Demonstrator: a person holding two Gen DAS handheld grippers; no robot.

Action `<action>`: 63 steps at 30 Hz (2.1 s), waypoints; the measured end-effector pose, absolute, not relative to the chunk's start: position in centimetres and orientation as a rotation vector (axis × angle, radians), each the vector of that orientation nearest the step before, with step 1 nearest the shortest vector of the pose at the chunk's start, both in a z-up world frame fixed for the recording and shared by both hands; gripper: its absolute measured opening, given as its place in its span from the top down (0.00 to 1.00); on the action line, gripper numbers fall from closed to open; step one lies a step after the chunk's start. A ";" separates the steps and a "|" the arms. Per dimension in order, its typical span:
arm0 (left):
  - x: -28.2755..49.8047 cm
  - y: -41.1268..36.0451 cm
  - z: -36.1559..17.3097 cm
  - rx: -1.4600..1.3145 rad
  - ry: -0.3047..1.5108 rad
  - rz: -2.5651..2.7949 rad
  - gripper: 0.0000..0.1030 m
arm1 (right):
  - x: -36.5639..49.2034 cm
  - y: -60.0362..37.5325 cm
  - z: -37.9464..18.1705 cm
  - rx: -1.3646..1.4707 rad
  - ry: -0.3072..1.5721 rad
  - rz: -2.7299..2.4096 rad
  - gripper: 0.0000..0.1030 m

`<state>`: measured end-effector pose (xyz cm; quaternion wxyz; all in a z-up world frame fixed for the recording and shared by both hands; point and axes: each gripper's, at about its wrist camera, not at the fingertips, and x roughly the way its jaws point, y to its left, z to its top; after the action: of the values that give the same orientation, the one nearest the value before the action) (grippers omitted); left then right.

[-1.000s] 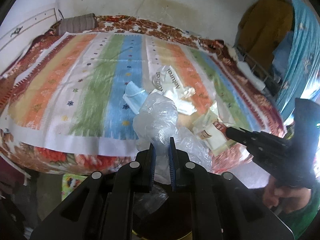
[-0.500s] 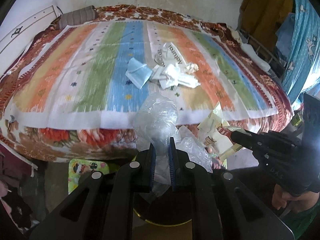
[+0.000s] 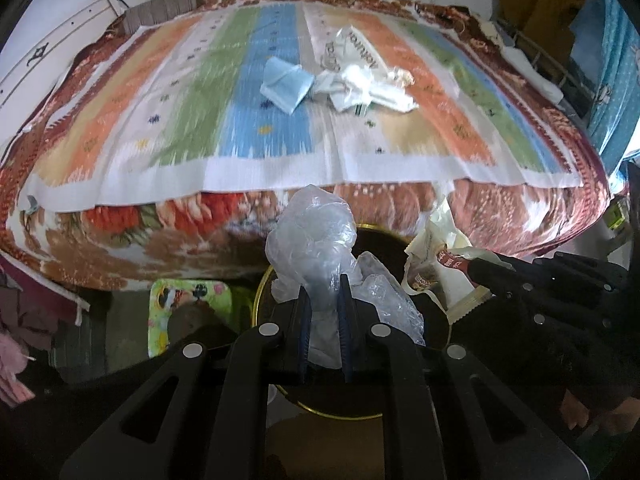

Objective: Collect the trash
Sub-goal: 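Carry yellowish paper over the bin and open right gripper while left drops the bag, then move both open grippers from the bin back to the trash on the bed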

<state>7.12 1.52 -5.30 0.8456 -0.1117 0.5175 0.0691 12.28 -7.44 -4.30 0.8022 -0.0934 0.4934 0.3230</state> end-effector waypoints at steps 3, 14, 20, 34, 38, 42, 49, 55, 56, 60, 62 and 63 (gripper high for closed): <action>7.0 1.2 -6.0 -0.226 1.113 0.154 0.89 | 12.0 -7.2 -5.1 -0.216 1.082 0.683 0.92; 7.3 1.0 -7.3 -0.234 1.166 0.170 0.51 | 12.4 -7.0 -8.3 -0.198 1.218 0.645 0.79; 7.4 1.9 -6.8 -0.287 1.139 0.187 0.43 | 12.5 -7.1 -8.4 -0.181 1.221 0.643 0.67; 7.4 3.2 -4.7 -0.299 1.042 0.205 0.19 | 13.6 -7.6 -6.5 -0.108 1.169 0.653 0.52; 7.5 3.8 -4.0 -0.319 1.007 0.200 0.18 | 13.9 -7.5 -5.8 -0.118 1.141 0.656 0.52; 7.9 4.6 -3.2 -0.356 0.976 0.187 0.13 | 14.4 -7.4 -4.9 -0.130 1.102 0.659 0.47; 9.0 5.4 -1.6 -0.353 0.920 0.205 0.06 | 16.4 -7.7 -2.9 -0.123 1.031 0.640 0.26; 10.6 6.4 -1.0 -0.349 0.924 0.204 0.06 | 17.9 -7.5 -1.9 -0.112 1.008 0.642 0.12; 11.1 6.8 -1.0 -0.364 0.931 0.199 0.06 | 18.3 -7.4 -1.6 -0.113 1.000 0.641 0.11; 12.6 8.0 -0.9 -0.401 0.945 0.182 0.06 | 20.1 -6.9 -1.0 -0.101 0.996 0.643 0.09; 13.7 8.7 -1.2 -0.426 0.954 0.183 0.06 | 20.8 -6.5 -0.8 -0.117 0.988 0.638 0.09; 14.1 9.0 -1.5 -0.443 0.966 0.188 0.06 | 21.2 -6.2 -0.7 -0.130 0.981 0.633 0.09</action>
<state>14.15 9.03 -1.49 0.8579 -0.2108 0.4599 0.0897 21.20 -6.22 -0.66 0.8323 -0.0612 0.4629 0.2986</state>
